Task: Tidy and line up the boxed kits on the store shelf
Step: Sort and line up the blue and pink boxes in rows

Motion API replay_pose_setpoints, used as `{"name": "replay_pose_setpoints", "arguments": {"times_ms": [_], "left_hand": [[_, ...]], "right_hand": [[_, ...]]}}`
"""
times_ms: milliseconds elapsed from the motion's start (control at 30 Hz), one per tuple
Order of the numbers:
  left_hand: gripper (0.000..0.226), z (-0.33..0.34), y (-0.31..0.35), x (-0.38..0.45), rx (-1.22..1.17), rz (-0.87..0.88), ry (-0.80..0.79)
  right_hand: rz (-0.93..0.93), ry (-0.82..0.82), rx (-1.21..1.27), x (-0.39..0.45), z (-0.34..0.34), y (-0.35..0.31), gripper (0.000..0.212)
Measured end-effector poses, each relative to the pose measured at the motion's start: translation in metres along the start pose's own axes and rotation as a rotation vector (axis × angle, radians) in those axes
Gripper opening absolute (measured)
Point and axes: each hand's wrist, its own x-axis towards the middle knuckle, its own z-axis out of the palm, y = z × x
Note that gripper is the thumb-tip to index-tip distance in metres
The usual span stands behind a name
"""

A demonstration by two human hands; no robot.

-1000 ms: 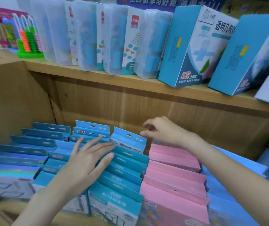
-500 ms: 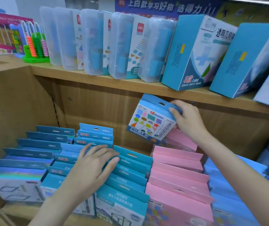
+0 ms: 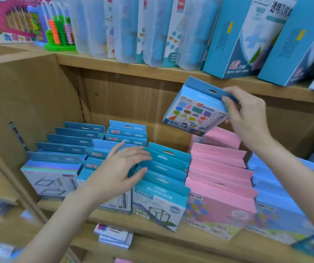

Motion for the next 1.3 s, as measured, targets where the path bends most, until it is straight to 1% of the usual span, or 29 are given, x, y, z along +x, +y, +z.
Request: {"name": "replay_pose_setpoints", "arguments": {"times_ms": [67,233,333,400,500,533,600,667,700,767,833,900,933,967,1000,1067,1100,1133,1167,1200,1300], "left_hand": [[0.047,-0.001,-0.001,-0.004,-0.001,-0.023,0.042],[0.047,-0.021,-0.022,-0.024,0.026,-0.182,0.2],[0.049,-0.035,-0.037,-0.043,0.046,-0.271,0.261],[0.05,-0.039,-0.04,-0.054,0.055,-0.288,0.248],[0.045,-0.036,-0.039,-0.066,0.08,-0.241,0.203],[0.044,-0.035,-0.039,-0.069,0.082,-0.234,0.195],[0.042,-0.035,-0.039,-0.072,0.087,-0.232,0.187],[0.04,-0.035,-0.04,-0.074,0.109,-0.215,0.178],[0.039,-0.035,-0.04,-0.074,0.118,-0.21,0.174],[0.039,-0.034,-0.04,-0.073,0.129,-0.211,0.17],[0.04,-0.032,-0.039,-0.073,0.134,-0.221,0.178],[0.041,-0.03,-0.038,-0.073,0.142,-0.229,0.19],[0.041,-0.029,-0.038,-0.074,0.146,-0.229,0.194],[0.04,-0.028,-0.039,-0.074,0.149,-0.227,0.197],[0.039,-0.028,-0.039,-0.074,0.152,-0.224,0.197],[0.037,-0.027,-0.038,-0.073,0.166,-0.218,0.193],[0.037,-0.028,-0.037,-0.071,0.174,-0.214,0.192],[0.038,-0.028,-0.034,-0.068,0.177,-0.209,0.194],[0.038,-0.029,-0.031,-0.065,0.176,-0.201,0.197],[0.039,-0.029,-0.028,-0.063,0.172,-0.19,0.196],[0.043,-0.022,-0.019,-0.06,0.159,-0.129,0.143]], "right_hand": [[-0.014,-0.019,-0.001,-0.002,0.006,-0.005,0.019],[-0.008,-0.093,-0.032,0.002,0.023,-0.015,0.017],[0.048,-0.178,-0.161,0.004,0.043,-0.015,0.017],[0.1,-0.273,-0.206,0.003,0.062,-0.014,0.019],[0.146,-0.425,-0.213,0.003,0.09,-0.009,0.019],[0.187,-0.482,-0.219,0.004,0.097,-0.006,0.019],[0.286,-0.624,-0.231,0.004,0.108,0.001,0.022],[0.332,-0.769,-0.251,0.002,0.114,0.006,0.026],[0.349,-0.792,-0.248,0.002,0.115,0.007,0.027],[0.358,-0.753,-0.225,0.006,0.108,0.003,0.026],[0.292,-0.641,-0.167,0.005,0.091,-0.012,0.026],[0.196,-0.537,-0.035,-0.008,0.062,-0.038,0.019],[0.137,-0.538,0.009,-0.019,0.047,-0.052,0.014],[0.08,-0.578,0.038,-0.032,0.034,-0.067,0.012],[0.041,-0.656,0.039,-0.046,0.026,-0.076,0.02],[-0.012,-0.811,-0.091,-0.07,0.022,-0.084,0.046],[-0.028,-0.845,-0.179,-0.08,0.025,-0.084,0.058],[-0.048,-0.842,-0.254,-0.089,0.028,-0.083,0.066],[-0.089,-0.816,-0.317,-0.097,0.03,-0.081,0.069],[-0.144,-0.775,-0.382,-0.103,0.032,-0.081,0.068],[-0.235,-0.704,-0.539,-0.117,0.034,-0.079,0.053]]}}
